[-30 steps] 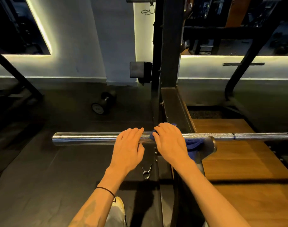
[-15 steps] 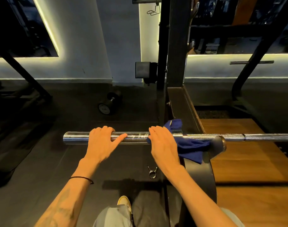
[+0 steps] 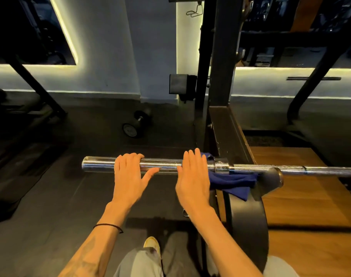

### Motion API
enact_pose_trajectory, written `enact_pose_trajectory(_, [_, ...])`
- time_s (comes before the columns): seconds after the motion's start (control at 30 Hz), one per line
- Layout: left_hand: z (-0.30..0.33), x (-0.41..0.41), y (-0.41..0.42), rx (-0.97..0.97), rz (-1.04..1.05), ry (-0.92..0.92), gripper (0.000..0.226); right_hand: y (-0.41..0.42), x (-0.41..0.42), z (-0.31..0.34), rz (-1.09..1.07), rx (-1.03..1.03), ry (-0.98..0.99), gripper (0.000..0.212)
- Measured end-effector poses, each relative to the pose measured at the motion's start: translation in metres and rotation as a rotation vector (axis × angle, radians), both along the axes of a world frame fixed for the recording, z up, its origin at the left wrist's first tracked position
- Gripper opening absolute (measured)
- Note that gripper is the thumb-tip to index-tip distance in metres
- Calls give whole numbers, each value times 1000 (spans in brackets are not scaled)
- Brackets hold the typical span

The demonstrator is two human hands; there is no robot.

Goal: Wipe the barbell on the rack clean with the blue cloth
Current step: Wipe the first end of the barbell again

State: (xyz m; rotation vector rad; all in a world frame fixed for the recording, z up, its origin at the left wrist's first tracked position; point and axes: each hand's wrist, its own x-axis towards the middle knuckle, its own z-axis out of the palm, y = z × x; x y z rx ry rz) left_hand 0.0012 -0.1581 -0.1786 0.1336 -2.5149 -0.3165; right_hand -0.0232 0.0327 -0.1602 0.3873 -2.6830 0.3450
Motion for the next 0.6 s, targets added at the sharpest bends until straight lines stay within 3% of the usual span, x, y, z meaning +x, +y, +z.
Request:
enact_pose_trajectory(0.07, [-3, 1, -1, 10, 0, -3, 65, -9, -3, -3, 69, -25, 16, 54])
enact_pose_trajectory(0.17, [-4, 1, -3, 26, -26, -7, 65, 20, -14, 2, 227, 130, -3, 51])
enact_pose_trajectory(0.3, [-3, 1, -2, 54, -34, -1, 61, 82, -28, 13, 89, 229, 74, 53])
enact_pose_trajectory(0.4, [-4, 1, -1, 38, -20, -1, 61, 79, -21, 15, 55, 189, 68, 43])
enact_pose_trajectory(0.6, [-2, -1, 0, 13, -3, -21, 64, -11, 0, -8, 138, -77, -14, 56])
